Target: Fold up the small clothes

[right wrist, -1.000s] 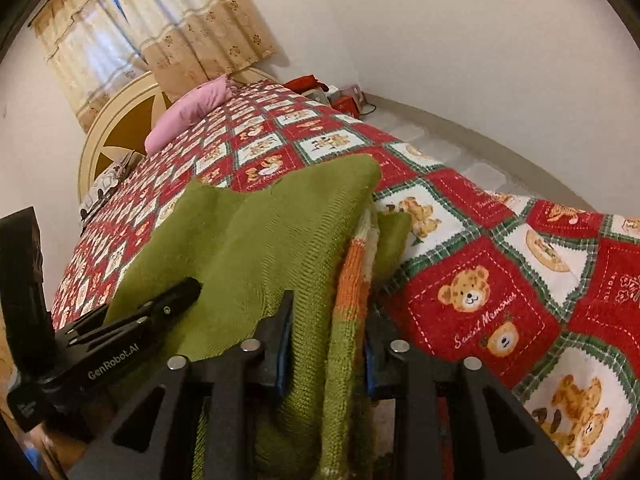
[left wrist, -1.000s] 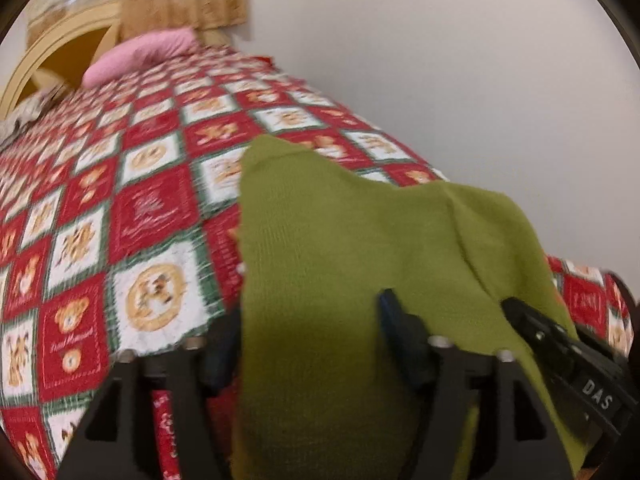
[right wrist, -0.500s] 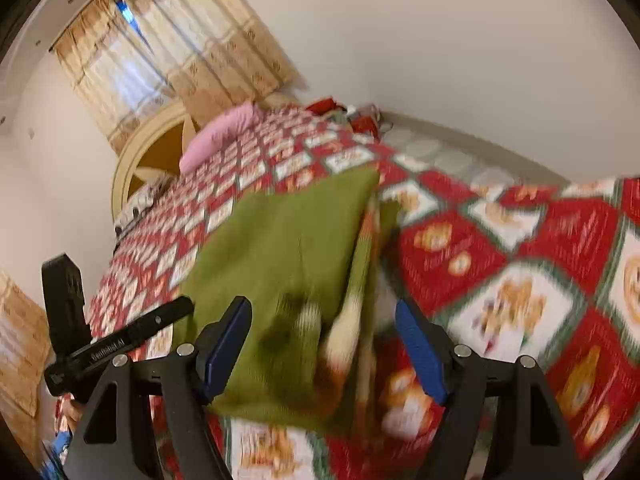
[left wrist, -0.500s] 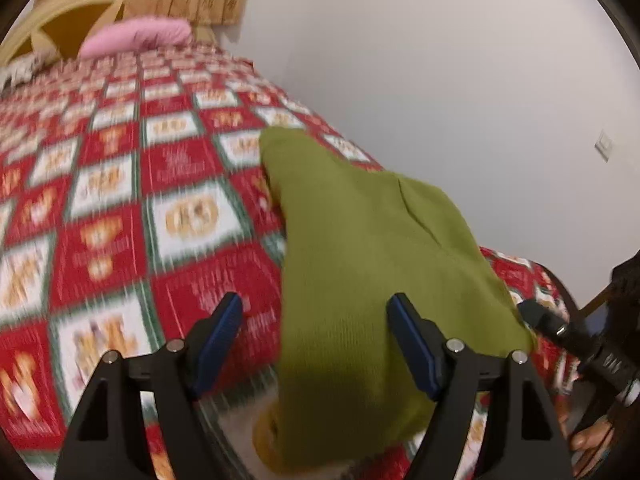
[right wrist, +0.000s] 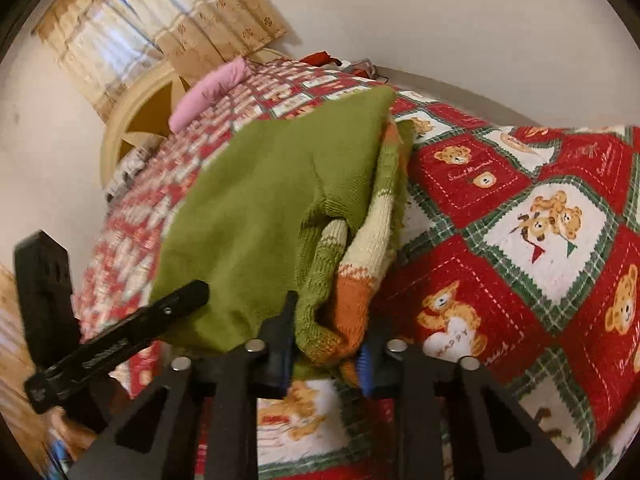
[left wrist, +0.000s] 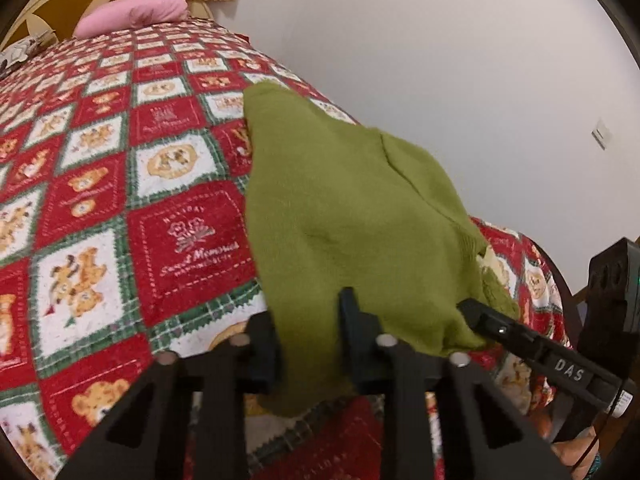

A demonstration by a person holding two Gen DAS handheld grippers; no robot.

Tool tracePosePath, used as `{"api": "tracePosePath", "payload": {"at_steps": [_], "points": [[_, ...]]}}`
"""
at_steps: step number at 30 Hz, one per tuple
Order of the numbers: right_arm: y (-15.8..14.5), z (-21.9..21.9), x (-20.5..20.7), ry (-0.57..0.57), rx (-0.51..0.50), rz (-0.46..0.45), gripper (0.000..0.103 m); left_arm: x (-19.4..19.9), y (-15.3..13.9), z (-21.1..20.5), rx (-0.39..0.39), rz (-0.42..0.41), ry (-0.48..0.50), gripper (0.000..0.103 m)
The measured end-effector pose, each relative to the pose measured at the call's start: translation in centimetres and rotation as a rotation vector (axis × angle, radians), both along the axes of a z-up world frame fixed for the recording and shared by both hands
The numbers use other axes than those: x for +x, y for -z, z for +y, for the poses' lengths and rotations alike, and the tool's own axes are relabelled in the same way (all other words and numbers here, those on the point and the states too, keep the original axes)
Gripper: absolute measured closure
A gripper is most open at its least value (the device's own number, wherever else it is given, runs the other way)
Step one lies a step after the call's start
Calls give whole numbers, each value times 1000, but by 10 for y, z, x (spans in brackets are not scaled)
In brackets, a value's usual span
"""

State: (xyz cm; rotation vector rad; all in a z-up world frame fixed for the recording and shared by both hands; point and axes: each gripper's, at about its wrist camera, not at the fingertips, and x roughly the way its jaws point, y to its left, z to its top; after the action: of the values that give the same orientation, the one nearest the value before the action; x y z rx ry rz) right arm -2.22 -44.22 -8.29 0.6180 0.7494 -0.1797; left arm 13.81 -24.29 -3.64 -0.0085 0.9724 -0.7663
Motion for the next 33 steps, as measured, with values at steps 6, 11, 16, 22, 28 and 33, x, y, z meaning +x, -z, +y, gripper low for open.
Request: {"api": "tracePosePath", "payload": {"at_steps": [6,11,16,22,28,33], "points": [[-14,1,-20,-39,95,-49,86,-9,-8,15,-3,16,-24,83],[7,5,-25,-23,26,30,86,-13,12,14,63,-8,-35,80],[19,3,-27,4,11,19,85,-21,17,14,129,-102,-60,56],[8,16,-54,19,-58,8,73,-33,11,27,187,-185,-98,43],[-14,40,-77,15,-232,37,73,-54,11,36,253,-273,-99,43],[-42,59,-93,68,-375,15,45,-74,3,50,244,-284,-104,43]]}}
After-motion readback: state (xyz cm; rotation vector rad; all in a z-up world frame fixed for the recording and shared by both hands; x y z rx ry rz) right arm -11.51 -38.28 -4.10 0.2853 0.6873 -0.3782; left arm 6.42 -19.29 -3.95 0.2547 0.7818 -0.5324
